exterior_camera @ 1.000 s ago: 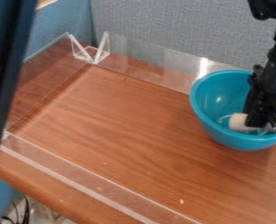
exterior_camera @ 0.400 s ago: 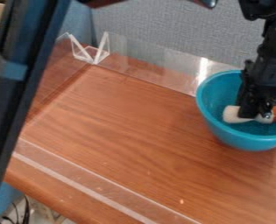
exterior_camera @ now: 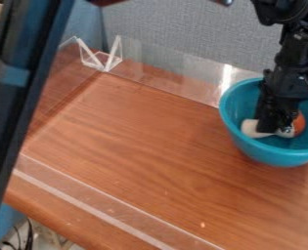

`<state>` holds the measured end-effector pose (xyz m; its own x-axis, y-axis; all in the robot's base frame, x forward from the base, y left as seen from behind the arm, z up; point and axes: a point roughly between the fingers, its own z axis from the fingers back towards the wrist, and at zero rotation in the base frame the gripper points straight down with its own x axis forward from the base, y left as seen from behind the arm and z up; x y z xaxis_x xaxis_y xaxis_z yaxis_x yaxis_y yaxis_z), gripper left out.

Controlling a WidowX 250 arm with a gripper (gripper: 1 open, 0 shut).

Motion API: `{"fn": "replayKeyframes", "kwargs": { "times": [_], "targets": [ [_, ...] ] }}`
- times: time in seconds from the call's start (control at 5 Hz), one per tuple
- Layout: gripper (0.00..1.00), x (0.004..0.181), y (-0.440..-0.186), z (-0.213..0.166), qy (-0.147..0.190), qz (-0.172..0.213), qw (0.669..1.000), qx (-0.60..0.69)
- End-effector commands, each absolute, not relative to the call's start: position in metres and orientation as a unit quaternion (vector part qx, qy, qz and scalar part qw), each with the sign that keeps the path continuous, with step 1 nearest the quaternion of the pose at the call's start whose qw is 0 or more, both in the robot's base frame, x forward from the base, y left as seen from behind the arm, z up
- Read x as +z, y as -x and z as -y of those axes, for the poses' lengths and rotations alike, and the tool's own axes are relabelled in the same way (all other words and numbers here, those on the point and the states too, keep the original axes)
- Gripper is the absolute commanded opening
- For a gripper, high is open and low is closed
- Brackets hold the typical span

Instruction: Put the mushroom in the blue bowl

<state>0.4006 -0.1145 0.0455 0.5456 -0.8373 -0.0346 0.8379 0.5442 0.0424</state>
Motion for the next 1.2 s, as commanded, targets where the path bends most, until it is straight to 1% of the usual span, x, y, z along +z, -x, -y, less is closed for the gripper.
{"fn": "replayKeyframes", "kwargs": {
  "times": [0.0, 0.4, 0.8, 1.0],
  "targets": [
    [0.00, 0.071, -0.415, 0.122, -0.036, 0.028, 0.884, -0.465],
    [0.00, 0.092, -0.395, 0.127, -0.036, 0.034, 0.859, -0.509],
    [0.00, 0.090, -0.395, 0.106, -0.037, 0.036, 0.871, -0.488],
    [0.00, 0.082, -0.397, 0.099, -0.039, 0.035, 0.879, -0.474]
  ]
}}
